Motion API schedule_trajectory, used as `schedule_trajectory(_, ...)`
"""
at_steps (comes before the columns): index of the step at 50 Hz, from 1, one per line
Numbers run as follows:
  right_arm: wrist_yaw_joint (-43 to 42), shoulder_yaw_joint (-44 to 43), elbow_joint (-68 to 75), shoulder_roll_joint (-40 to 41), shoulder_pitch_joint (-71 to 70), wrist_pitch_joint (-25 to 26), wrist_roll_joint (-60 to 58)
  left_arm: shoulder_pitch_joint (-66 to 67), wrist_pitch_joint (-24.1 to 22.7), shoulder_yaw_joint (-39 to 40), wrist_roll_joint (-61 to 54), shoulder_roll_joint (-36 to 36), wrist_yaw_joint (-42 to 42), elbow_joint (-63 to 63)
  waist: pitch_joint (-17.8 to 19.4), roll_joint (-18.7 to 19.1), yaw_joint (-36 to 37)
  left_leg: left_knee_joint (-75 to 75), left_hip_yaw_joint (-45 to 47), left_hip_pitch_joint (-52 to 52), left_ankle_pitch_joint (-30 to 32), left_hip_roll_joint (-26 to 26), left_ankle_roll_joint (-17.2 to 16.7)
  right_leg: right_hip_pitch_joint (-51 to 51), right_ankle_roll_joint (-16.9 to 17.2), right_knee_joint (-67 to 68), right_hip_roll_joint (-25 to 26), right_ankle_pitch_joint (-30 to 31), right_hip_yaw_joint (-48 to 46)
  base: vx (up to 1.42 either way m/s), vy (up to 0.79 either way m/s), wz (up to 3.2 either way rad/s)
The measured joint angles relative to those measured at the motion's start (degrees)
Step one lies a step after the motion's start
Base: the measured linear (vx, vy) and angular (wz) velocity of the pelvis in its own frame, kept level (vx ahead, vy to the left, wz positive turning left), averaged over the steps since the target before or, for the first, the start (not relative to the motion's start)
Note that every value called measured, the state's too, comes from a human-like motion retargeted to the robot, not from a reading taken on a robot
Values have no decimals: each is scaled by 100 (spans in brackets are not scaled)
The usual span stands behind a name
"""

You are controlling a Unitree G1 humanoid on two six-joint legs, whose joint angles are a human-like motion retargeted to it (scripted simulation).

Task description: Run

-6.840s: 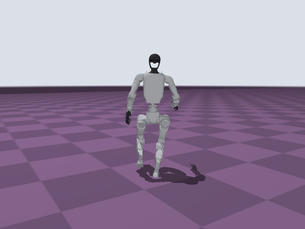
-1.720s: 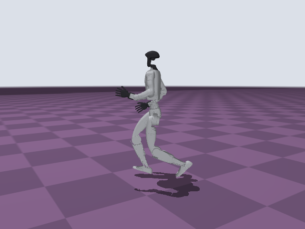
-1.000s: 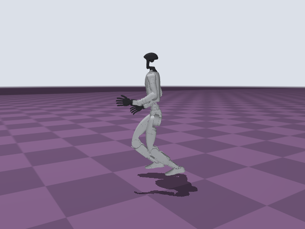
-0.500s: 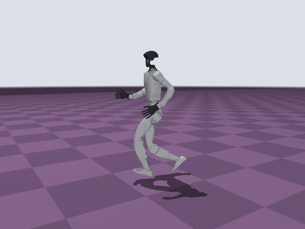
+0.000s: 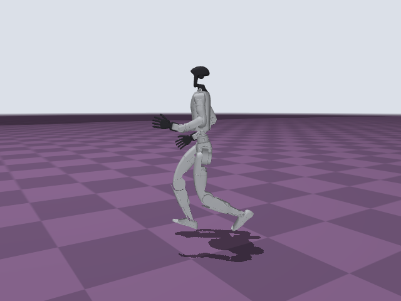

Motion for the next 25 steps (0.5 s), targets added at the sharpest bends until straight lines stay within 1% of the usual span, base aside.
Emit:
schedule_trajectory(2,-67,-113,-88,-10,150,-9,63,45,-39,-60,-53,-3,-48,-190,15,190,80,719,-89,15,368,270,-100,-31,-139,54,321,63,-61,-8,-5,-18)
schedule_trajectory(3,-117,-121,-84,-4,169,-15,60,105,-37,-94,-73,-28,-60,-217,47,223,124,1134,-83,22,422,365,-71,-84,-256,384,418,4,-81,-9,-2,-19)
schedule_trajectory(5,-229,-101,-61,16,120,-20,10,300,25,-162,-96,-114,-69,-177,135,250,265,2035,-38,-38,323,580,83,-146,-574,1208,570,-268,-113,-7,-2,-15)
schedule_trajectory(7,-449,-57,96,-31,-296,62,-128,443,246,-169,-148,-166,-69,52,323,174,408,2954,-24,-327,-61,769,414,53,-890,1885,574,-776,-94,-2,-2,11)
schedule_trajectory(8,-553,-5,212,-36,-565,119,-250,531,372,-161,-149,-202,-60,226,419,118,505,3386,6,-554,-364,888,649,205,-996,2129,553,-1018,-67,-6,-4,18)
schedule_trajectory(10,-757,182,597,35,-1415,225,-506,594,611,-44,-157,-263,-100,679,538,32,752,4034,42,-1367,-1023,1158,1131,498,-1086,2136,569,-1135,16,-8,-3,9)
schedule_trajectory(11,-787,256,638,54,-1705,241,-548,746,658,6,-184,-266,-155,812,530,-31,898,4102,64,-1801,-1315,1176,1314,718,-1052,2035,562,-1135,114,-6,-1,13)
schedule_trajectory(12,-802,320,636,71,-1963,252,-563,923,692,63,-227,-261,-221,915,521,-114,1029,4089,94,-2213,-1569,1136,1473,959,-997,1937,529,-1135,226,-1,2,31)
schedule_trajectory(13,-786,363,546,84,-2155,250,-525,1150,699,132,-300,-241,-310,956,510,-235,1130,3911,140,-2583,-1746,984,1585,1245,-901,1844,444,-1135,367,3,4,56)
schedule_trajectory(15,-704,421,222,106,-2402,230,-350,1668,667,293,-498,-167,-508,951,508,-615,1246,3140,343,-3115,-1918,429,1695,1908,-590,1716,65,-1068,657,9,6,91)
schedule_trajectory(17,-593,461,-163,117,-2490,172,-107,2156,608,478,-689,-111,-665,944,482,-1086,1310,1831,628,-3378,-1874,-277,1653,2563,-123,1503,-531,-656,845,12,7,98)
schedule_trajectory(20,-382,540,-644,138,-2484,22,179,2741,551,737,-866,-127,-820,1000,298,-1597,1362,-321,807,-3588,-1557,-1211,1392,3142,576,1338,-1315,259,890,7,7,64)
schedule_trajectory(22,-254,593,-869,159,-2465,-42,306,3017,570,875,-966,-196,-867,1014,187,-1877,1295,-1382,787,-3551,-1375,-1765,1351,3326,866,1499,-1749,628,912,2,6,39)
schedule_trajectory(23,-210,610,-955,171,-2447,-60,337,3116,570,925,-985,-229,-865,1012,159,-1970,1267,-1586,779,-3533,-1324,-1940,1386,3398,960,1652,-1893,753,931,-2,4,18)
schedule_trajectory(25,-171,657,-1053,232,-2379,-104,337,3241,563,934,-953,-300,-829,1024,156,-2081,1203,-1268,815,-3641,-1321,-2126,1501,3484,1066,2127,-2114,930,930,0,0,0)
